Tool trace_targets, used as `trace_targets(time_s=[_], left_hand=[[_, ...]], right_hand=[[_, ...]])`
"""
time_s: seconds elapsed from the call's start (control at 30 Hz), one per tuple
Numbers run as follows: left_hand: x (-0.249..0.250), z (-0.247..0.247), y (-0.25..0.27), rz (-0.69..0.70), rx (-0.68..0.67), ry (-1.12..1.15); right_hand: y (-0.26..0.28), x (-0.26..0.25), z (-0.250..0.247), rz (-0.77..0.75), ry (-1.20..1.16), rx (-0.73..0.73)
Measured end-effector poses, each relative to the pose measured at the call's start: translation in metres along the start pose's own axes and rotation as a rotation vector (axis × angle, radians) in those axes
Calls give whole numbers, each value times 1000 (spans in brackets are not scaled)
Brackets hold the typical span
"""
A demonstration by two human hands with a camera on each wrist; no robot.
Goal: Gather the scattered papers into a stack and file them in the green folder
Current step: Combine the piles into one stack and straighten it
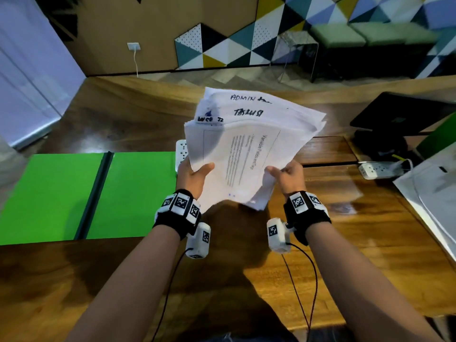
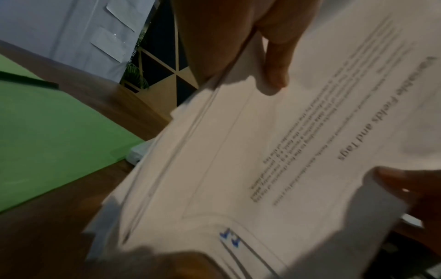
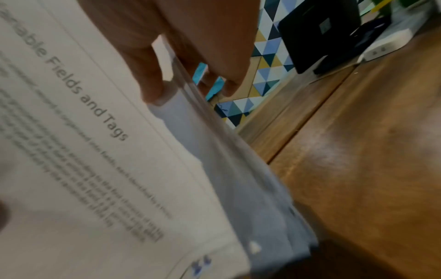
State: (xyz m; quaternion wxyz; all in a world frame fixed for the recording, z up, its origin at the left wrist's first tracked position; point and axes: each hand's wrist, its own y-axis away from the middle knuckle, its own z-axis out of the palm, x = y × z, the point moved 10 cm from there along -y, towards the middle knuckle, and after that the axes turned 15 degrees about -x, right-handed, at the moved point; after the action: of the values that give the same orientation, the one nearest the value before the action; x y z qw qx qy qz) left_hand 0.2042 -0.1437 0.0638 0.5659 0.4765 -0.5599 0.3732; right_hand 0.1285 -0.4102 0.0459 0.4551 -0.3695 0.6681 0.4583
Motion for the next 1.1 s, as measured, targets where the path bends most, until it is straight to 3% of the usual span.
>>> trace_targets(time_s=[0.1, 0.2, 0.3, 0.4, 0.47, 0.57, 0.73, 0.83, 0.97, 1.1], left_hand=[[3, -3, 1, 25, 74, 36], [-4, -7, 2, 32, 87, 80], [-17, -7, -4, 11, 54, 153], [-18, 2, -13, -16, -22, 171], [-15, 6, -19, -31, -58, 167], [-19, 6, -33, -53, -97, 207], [-29, 6, -48, -80, -160, 221], [-29, 7, -51, -65, -207, 221], [-31, 12, -53, -88, -264, 237], [-31, 13, -56, -102, -299, 226]], right_hand=[[10, -26, 1, -118, -64, 70], [17, -32, 8, -189, -60, 34], [23, -37, 5, -240, -58, 52], [30, -76, -11, -403, -17, 132], [31, -115, -11, -520, 77, 86], [30, -168, -1, -642, 459, 50], [22, -201, 50, -557, 1262, -133], [22, -206, 81, -508, 1595, -181], [3, -195, 92, -340, 1712, -289], [-15, -161, 94, -128, 1555, -594]])
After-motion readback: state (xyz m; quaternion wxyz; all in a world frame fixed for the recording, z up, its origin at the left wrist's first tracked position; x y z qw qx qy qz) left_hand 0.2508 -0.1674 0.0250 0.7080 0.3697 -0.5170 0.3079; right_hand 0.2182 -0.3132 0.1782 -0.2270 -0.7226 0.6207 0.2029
